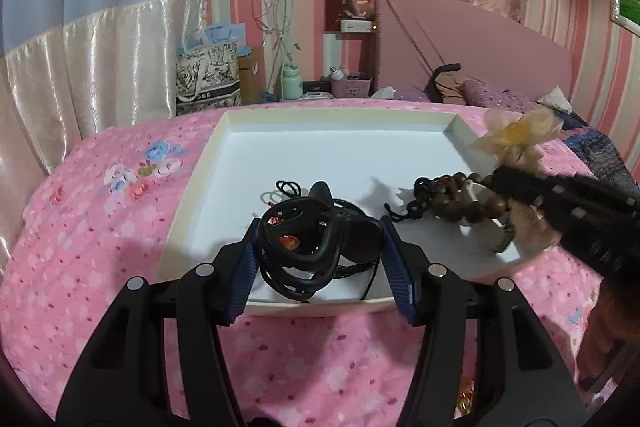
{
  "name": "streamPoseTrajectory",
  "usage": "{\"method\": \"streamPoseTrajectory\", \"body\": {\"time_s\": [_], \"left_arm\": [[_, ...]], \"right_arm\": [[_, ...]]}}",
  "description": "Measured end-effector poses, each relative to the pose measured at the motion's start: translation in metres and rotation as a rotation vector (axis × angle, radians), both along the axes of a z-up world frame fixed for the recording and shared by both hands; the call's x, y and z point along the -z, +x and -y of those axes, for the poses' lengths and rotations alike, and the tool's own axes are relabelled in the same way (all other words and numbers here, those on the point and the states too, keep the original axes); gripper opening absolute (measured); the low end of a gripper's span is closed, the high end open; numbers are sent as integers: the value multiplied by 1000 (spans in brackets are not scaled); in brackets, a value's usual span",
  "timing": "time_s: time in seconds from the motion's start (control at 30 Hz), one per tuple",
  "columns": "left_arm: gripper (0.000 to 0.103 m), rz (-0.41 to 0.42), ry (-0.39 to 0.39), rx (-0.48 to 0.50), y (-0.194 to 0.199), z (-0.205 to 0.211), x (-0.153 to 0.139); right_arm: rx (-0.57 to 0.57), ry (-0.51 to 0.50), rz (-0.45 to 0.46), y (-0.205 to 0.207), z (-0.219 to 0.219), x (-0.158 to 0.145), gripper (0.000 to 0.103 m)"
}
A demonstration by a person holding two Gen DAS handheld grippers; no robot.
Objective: Organize jewelry
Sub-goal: 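Carry the claw clip in the left gripper into the tray while the right gripper carries the scrunchie there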
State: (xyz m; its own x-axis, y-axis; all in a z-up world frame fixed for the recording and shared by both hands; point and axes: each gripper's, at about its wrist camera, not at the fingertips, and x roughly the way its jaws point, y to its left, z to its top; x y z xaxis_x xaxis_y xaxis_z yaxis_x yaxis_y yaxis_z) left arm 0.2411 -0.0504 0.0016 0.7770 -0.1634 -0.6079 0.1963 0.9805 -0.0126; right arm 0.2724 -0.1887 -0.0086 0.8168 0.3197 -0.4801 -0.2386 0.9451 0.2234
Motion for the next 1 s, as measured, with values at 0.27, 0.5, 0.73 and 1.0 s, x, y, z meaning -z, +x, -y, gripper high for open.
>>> {"method": "streamPoseTrajectory", "body": {"time_s": [0.27, 0.5, 0.73, 1.0], "left_arm": [[57, -16, -13, 1, 11, 8, 20], [57, 5, -1, -29, 7, 6, 25], [57, 33, 52, -28, -1, 12, 24], [57, -20, 7, -46, 8, 2, 28]], "right_arm": [[40, -43, -12, 10, -4, 18, 9], [46, -55, -15, 11, -5, 21, 9], [49, -55, -27, 13, -6, 22, 10], [47, -52, -39, 15, -5, 27, 10]]}}
